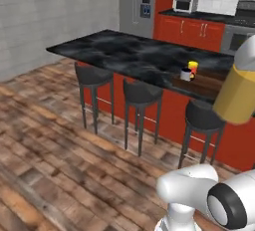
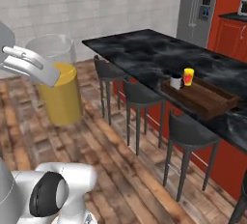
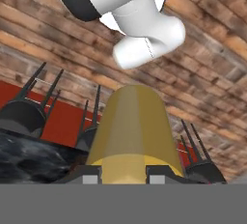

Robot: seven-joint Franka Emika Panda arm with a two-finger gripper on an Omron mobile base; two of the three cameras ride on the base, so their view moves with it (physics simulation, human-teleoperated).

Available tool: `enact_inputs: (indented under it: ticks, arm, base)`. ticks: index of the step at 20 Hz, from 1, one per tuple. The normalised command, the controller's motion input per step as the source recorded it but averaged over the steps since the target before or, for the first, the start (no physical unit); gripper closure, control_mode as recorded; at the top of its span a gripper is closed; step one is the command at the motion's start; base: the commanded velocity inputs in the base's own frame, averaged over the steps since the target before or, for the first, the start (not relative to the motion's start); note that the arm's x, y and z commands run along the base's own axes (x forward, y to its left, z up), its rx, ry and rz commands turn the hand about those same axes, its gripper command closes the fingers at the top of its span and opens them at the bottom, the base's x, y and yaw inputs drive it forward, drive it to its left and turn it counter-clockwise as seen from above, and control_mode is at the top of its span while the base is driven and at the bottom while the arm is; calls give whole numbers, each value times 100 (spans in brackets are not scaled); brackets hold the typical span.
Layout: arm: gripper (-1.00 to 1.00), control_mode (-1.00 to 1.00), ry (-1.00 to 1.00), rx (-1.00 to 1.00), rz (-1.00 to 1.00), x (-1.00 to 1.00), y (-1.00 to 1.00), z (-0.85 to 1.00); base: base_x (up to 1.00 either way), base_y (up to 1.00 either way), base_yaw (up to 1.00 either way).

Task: There is a tray on the dining counter. Grab the cup, mug, and pitcher and place them on the tray. The pitcher may be placed next to the tray if it cannot fit the tray.

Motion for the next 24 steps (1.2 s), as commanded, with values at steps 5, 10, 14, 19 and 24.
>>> enact_inputs:
  ticks: [5, 10, 14, 19, 24]
  arm:
    - [100, 100, 0, 0, 0, 0, 0, 0]
    - [100, 100, 0, 0, 0, 0, 0, 0]
    - [100, 100, 0, 0, 0, 0, 0, 0]
    - [100, 100, 0, 0, 0, 0, 0, 0]
    - [100, 100, 0, 0, 0, 0, 0, 0]
  base:
    - [89, 25, -51]
    - [89, 1, -52]
    - [89, 1, -51]
    - [83, 22, -44]
    - [64, 44, -37]
